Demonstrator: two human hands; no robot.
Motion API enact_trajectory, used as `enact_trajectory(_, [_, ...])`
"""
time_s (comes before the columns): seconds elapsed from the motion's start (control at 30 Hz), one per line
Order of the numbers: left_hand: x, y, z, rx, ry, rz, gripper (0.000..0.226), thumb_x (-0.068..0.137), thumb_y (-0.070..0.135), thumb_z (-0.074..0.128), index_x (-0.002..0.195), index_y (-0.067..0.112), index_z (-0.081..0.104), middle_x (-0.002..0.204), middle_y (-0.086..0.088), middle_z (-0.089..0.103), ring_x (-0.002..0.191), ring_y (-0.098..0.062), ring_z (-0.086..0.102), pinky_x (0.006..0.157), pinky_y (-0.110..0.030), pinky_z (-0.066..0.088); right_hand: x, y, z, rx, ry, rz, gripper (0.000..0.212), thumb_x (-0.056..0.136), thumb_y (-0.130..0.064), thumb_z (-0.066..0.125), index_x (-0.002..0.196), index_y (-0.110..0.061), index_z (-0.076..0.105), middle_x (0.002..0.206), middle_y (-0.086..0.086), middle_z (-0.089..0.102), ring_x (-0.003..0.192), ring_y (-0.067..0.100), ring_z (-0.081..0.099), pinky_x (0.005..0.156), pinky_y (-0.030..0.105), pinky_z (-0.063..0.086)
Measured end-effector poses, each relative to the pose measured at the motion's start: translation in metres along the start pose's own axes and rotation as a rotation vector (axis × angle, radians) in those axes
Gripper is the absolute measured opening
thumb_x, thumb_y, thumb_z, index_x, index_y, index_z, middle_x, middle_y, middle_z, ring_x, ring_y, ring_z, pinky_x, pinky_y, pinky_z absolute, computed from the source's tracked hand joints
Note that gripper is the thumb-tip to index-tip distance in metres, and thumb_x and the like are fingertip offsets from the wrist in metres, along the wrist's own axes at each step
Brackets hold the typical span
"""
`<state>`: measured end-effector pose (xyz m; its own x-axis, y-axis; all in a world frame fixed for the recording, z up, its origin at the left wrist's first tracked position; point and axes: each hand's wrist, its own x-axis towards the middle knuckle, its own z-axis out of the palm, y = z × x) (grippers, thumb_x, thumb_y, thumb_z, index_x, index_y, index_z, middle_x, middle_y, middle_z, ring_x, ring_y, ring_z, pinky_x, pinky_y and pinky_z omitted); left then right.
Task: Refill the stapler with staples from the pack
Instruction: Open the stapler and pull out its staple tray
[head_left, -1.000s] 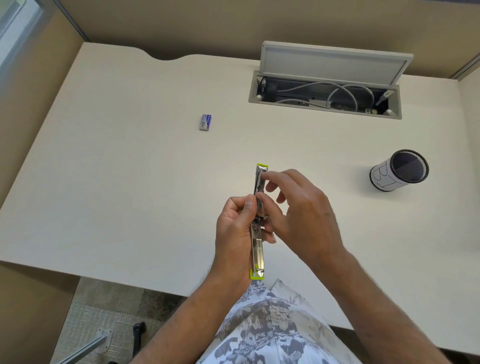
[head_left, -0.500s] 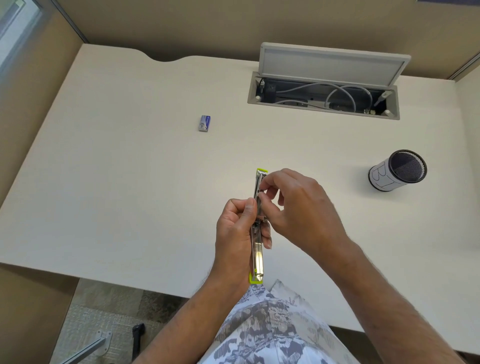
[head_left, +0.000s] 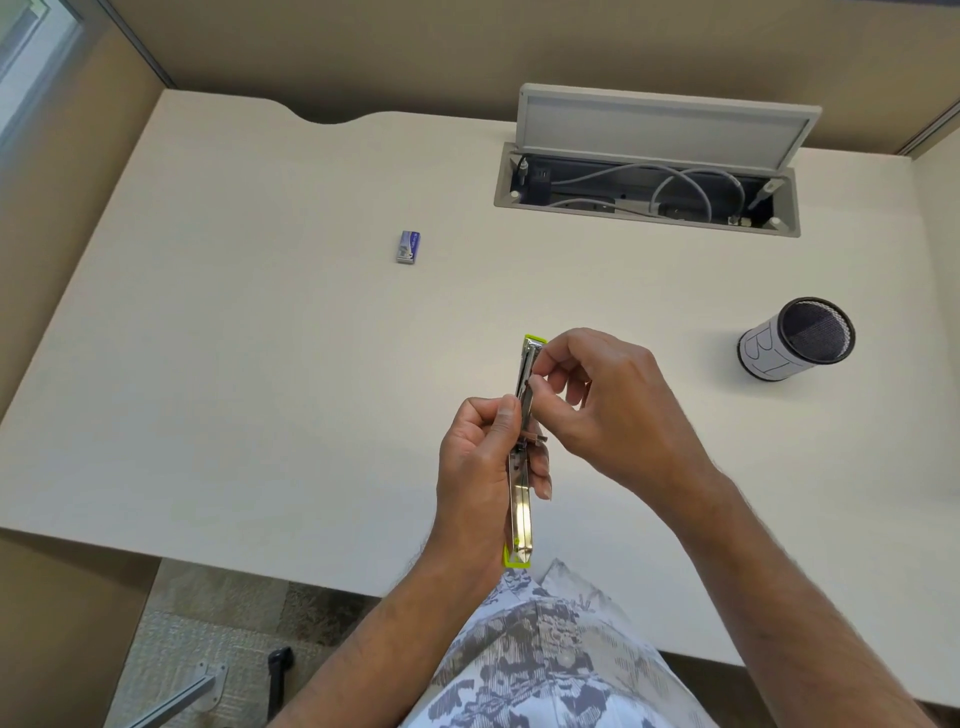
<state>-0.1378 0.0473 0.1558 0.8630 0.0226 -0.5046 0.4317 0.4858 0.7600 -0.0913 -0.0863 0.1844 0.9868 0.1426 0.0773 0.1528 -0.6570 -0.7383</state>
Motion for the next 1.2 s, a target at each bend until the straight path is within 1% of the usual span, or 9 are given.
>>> enact_trajectory(0.33, [0.001,-0.002,0.000,0.007,-0.028,0.005,0.018,0.103,0.025,0.061,0.093,0.010,0.062,0.065,-0.006,0.062,0.051,-0.016,0.057,0.042,-0.026,0.049,-0.004,0.005,0.000,0.075,-0.042,-0.025,0.010,0.087,-0.022,0.075,0.086,-0.018,0.066,0.079,-0.007,0.063,0.072,0.015,0.061,0.063,0.019,0.048])
enact_trajectory(0.47, [0.002,-0.002,-0.001,0.000,-0.021,0.002,0.018,0.104,0.023,0.059,0.091,0.012,0.063,0.065,-0.007,0.063,0.050,-0.016,0.058,0.042,-0.026,0.049,-0.004,0.005,0.003,0.109,-0.018,-0.010,0.008,0.087,-0.018,0.077,0.086,-0.016,0.069,0.079,-0.008,0.065,0.072,0.013,0.062,0.064,0.012,0.043])
enact_trajectory(0.57, [0.002,-0.002,-0.001,-0.006,-0.017,-0.009,0.017,0.105,0.021,0.058,0.092,0.011,0.062,0.065,-0.006,0.063,0.050,-0.016,0.058,0.042,-0.027,0.049,-0.005,0.006,0.003,0.132,-0.004,-0.004,0.006,0.087,-0.014,0.077,0.088,-0.014,0.071,0.080,-0.007,0.067,0.074,0.012,0.064,0.066,0.011,0.043])
enact_trajectory(0.67, [0.001,-0.001,-0.001,-0.022,-0.014,-0.019,0.017,0.107,0.019,0.056,0.093,0.011,0.061,0.067,-0.005,0.064,0.051,-0.016,0.057,0.042,-0.027,0.048,-0.006,0.005,0.003,0.123,0.032,-0.034,0.006,0.087,-0.009,0.077,0.090,-0.012,0.073,0.083,-0.004,0.071,0.073,0.011,0.065,0.066,0.014,0.047])
enact_trajectory(0.73, [0.001,0.000,-0.001,-0.027,-0.011,-0.028,0.018,0.108,0.018,0.055,0.093,0.010,0.060,0.068,-0.005,0.064,0.051,-0.017,0.057,0.042,-0.026,0.048,-0.008,0.005,0.004,0.095,0.061,-0.064,0.006,0.088,-0.008,0.077,0.093,-0.009,0.074,0.085,-0.001,0.073,0.071,0.010,0.066,0.066,0.021,0.052])
enact_trajectory(0.83, [0.001,0.000,0.000,-0.045,0.001,-0.035,0.018,0.108,0.017,0.054,0.093,0.009,0.059,0.069,-0.006,0.063,0.050,-0.016,0.057,0.041,-0.026,0.048,-0.013,0.002,0.007,0.023,0.092,-0.100,0.009,0.089,-0.009,0.076,0.097,-0.007,0.077,0.087,0.003,0.074,0.069,0.017,0.068,0.067,0.035,0.058])
enact_trajectory(0.9, [0.002,0.000,0.000,-0.053,0.006,-0.034,0.017,0.108,0.016,0.054,0.093,0.008,0.058,0.068,-0.007,0.062,0.049,-0.015,0.057,0.040,-0.026,0.048,-0.016,0.000,0.009,-0.026,0.097,-0.117,0.011,0.090,-0.011,0.076,0.100,-0.008,0.080,0.088,0.004,0.075,0.069,0.019,0.069,0.065,0.039,0.058])
enact_trajectory(1.03, [0.002,-0.001,0.000,-0.044,0.008,-0.025,0.017,0.108,0.016,0.053,0.094,0.007,0.057,0.066,-0.009,0.062,0.048,-0.015,0.056,0.040,-0.026,0.048,-0.019,-0.002,0.010,-0.051,0.089,-0.117,0.010,0.090,-0.011,0.076,0.098,-0.010,0.082,0.086,0.004,0.075,0.067,0.019,0.067,0.062,0.040,0.058])
enact_trajectory(1.2, [0.001,-0.001,0.000,-0.044,0.011,-0.020,0.015,0.108,0.015,0.053,0.096,0.007,0.057,0.071,-0.013,0.062,0.048,-0.016,0.056,0.040,-0.026,0.048,-0.016,-0.004,0.008,-0.059,0.049,-0.081,0.004,0.090,-0.017,0.074,0.092,-0.016,0.078,0.083,-0.004,0.071,0.068,0.012,0.066,0.066,0.037,0.058])
